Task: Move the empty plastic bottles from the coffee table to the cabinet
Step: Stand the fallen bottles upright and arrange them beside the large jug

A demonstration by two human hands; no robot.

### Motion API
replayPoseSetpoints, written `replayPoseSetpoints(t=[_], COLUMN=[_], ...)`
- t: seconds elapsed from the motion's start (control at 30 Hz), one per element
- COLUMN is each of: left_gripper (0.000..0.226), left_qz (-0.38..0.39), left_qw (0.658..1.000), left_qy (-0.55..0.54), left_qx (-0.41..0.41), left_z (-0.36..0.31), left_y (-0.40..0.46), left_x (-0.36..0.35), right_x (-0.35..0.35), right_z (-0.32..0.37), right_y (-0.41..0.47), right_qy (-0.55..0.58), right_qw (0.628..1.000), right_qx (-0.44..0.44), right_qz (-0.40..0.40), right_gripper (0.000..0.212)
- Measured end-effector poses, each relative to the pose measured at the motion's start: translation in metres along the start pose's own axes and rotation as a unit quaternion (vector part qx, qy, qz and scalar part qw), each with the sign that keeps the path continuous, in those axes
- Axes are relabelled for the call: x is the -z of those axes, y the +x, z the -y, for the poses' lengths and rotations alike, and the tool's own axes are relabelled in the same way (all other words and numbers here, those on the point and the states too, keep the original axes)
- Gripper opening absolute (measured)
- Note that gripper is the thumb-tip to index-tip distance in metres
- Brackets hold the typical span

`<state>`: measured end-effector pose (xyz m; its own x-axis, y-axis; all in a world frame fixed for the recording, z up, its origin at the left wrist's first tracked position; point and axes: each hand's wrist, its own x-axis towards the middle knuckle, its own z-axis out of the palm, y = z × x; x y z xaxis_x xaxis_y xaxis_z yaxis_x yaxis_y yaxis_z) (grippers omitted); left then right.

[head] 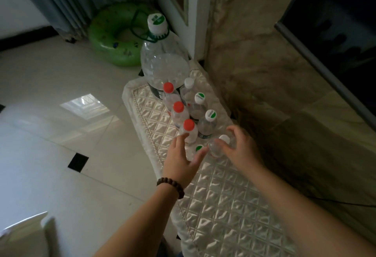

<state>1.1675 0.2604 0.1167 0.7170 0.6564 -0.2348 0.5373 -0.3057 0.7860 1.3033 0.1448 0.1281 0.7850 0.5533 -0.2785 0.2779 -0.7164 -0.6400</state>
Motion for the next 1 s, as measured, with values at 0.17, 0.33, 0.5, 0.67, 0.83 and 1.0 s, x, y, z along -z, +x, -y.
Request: replayPoseSetpoints(t=[0.17, 0.33, 0.5, 0.67, 0.83, 1.0], left_gripper=[0.047, 0.050, 0.054, 0.042, 0.037, 0.036], left_qz=[-0.099, -0.115, -0.064, -0.042, -0.033, -0.019], left_qw=[0.995, 0.993, 0.998, 0.997, 0.998, 0.998], left_qy=[-0.028, -0.033, 0.020, 0.052, 0.030, 0.014], left_qx=[-0.006, -0.008, -0.017, -0.038, -0.048, -0.062], left_z=[-0.004, 0.002, 0.010, 0.017, 0.017, 0.018], left_y=[0.056, 0.126, 0.170, 0.182, 0.190, 0.195], left_x=[0.050, 0.081, 0.079, 0.068, 0.066, 0.060], right_x=[0.014, 0.003, -0.019, -0.033, -0.027, -0.023], right_z=[0.035, 0.080, 0.102, 0.104, 0.099, 0.098], right_y=[0.044, 0.113, 0.164, 0.178, 0.181, 0.179], right_qy=[0.032, 0.031, -0.002, -0.013, -0.043, -0.035], right_qw=[0.997, 0.995, 0.994, 0.996, 0.997, 0.998], right_qx=[0.065, 0.097, 0.083, 0.048, 0.039, 0.038], right_qz=[-0.038, -0.001, 0.067, 0.076, 0.057, 0.034], right_gripper=[0.047, 0.049, 0.051, 0.043, 0.033, 0.032])
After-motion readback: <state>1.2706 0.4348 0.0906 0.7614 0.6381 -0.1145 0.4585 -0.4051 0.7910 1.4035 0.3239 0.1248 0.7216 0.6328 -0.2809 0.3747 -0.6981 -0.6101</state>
